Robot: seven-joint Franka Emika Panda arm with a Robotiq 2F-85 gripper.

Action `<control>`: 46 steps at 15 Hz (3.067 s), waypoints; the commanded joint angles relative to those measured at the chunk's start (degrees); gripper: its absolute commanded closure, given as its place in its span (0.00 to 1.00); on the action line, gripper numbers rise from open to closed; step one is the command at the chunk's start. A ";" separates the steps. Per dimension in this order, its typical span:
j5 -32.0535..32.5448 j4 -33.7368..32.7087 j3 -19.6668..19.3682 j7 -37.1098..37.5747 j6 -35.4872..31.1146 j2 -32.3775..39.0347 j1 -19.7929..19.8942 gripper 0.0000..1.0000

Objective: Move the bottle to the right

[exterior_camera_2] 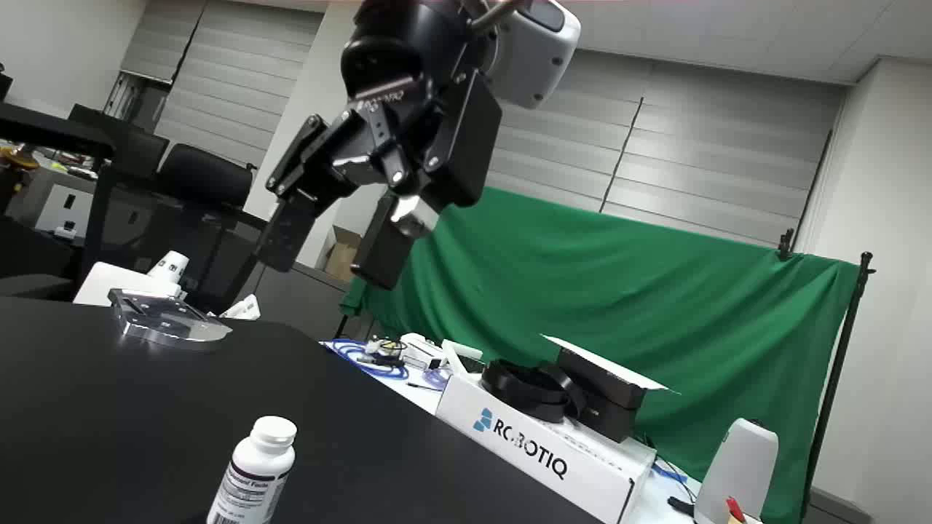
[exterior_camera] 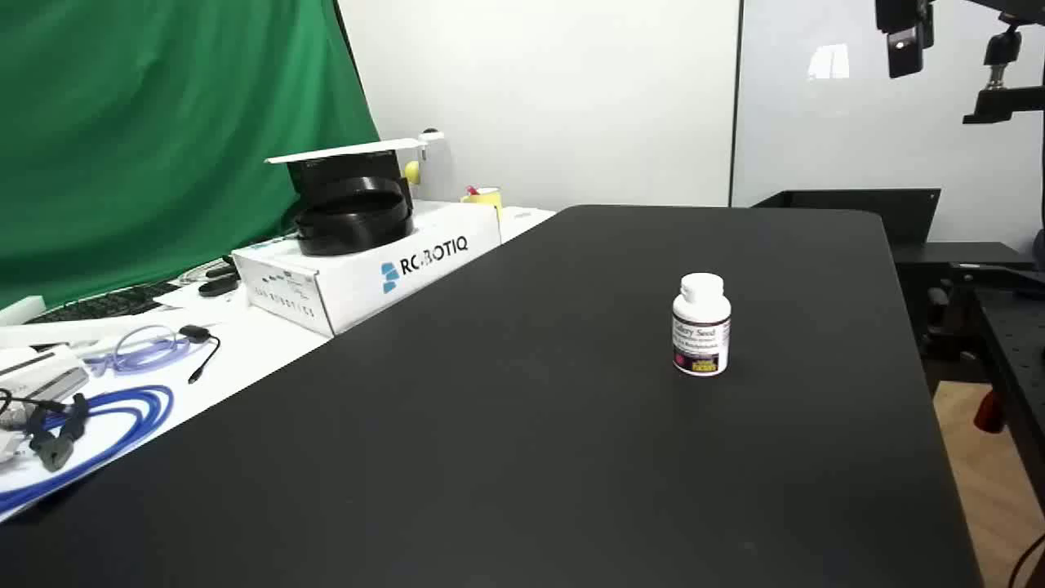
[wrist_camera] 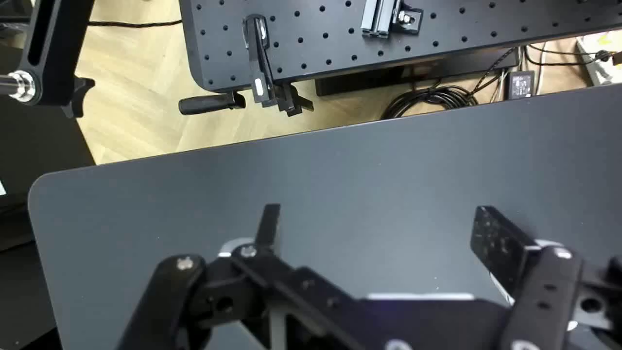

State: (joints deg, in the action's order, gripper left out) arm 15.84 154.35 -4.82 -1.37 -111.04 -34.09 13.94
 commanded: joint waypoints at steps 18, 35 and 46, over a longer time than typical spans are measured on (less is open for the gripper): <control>-9.97 -6.15 2.75 -0.60 -19.63 17.75 -11.49 0.00; -8.96 -10.96 5.91 0.93 -30.39 39.86 -14.35 0.00; -11.40 -11.15 4.25 1.67 -30.47 41.10 -13.36 0.80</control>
State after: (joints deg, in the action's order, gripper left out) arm 4.87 144.25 0.29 -1.31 -143.74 6.68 0.26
